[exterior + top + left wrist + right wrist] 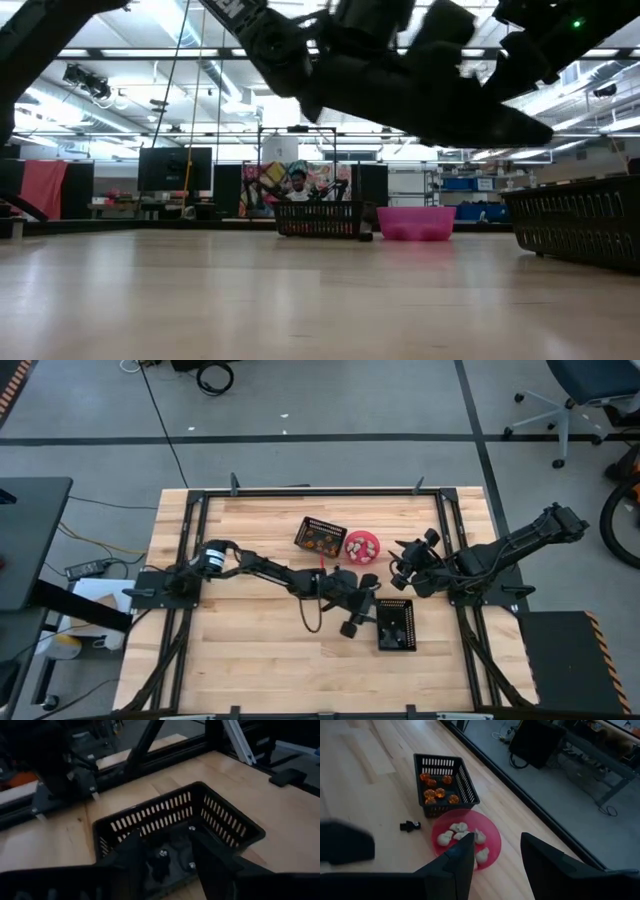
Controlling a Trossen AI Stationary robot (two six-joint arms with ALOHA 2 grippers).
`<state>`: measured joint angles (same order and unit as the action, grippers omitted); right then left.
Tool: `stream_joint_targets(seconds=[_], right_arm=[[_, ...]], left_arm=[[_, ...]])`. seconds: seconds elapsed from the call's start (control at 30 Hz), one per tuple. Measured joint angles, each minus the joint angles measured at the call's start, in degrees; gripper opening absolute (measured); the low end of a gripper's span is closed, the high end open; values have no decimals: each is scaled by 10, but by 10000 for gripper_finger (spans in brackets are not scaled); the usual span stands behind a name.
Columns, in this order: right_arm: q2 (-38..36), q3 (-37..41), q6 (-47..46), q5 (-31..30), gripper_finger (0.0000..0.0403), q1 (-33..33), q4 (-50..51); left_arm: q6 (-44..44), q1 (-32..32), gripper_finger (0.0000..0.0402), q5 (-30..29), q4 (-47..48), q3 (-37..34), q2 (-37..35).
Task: Sort Halloween decoration
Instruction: Put the black skeleton toy into the bottom black bin
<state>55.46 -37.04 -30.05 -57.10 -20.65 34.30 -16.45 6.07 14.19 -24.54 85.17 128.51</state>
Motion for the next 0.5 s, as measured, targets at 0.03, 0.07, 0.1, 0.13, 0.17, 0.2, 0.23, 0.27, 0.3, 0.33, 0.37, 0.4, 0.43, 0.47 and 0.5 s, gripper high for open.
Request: stream_joint_targets(seconds=[0.03,0.07,0.1,0.13,0.17,0.2,0.23,0.27,0.3,0.33,0.37,0.4,0.43,0.47,0.5], right_arm=[[0,0,0,0,164,0,0],[0,0,0,1,164,0,0],[0,0,0,2,164,0,0],[0,0,0,2,164,0,-1],[0,0,0,2,164,0,-2],[0,0,0,2,164,0,-2],[0,0,0,2,164,0,-4],[0,0,0,2,164,0,-4],[0,0,0,3,164,0,-7],[1,0,0,5,164,0,-10],[1,0,0,6,164,0,-14],[1,0,1,8,164,0,-17],[1,0,2,11,164,0,-18],[1,0,3,11,164,0,-21],[1,0,4,11,164,0,-23]], left_arm=[[-6,0,150,0,-4,-12,-8],[-12,0,148,-2,-6,-30,-20],[-15,-3,145,-2,-5,-48,-32],[-17,-3,143,-5,-9,-65,-46],[-17,-5,143,-10,-9,-85,-62],[-17,-7,142,-16,-13,-102,-78],[-14,-11,142,-33,-14,-123,-97],[-9,-14,142,-46,-15,-141,-111],[1,-17,142,-64,-18,-159,-126],[12,-21,142,-78,-13,-182,-139],[26,-24,142,-95,-13,-198,-147],[37,-28,142,-115,-11,-216,-156],[45,-32,142,-131,-8,-234,-165],[50,-36,142,-156,-13,-249,-170],[60,-40,142,-178,-13,-262,-174]])
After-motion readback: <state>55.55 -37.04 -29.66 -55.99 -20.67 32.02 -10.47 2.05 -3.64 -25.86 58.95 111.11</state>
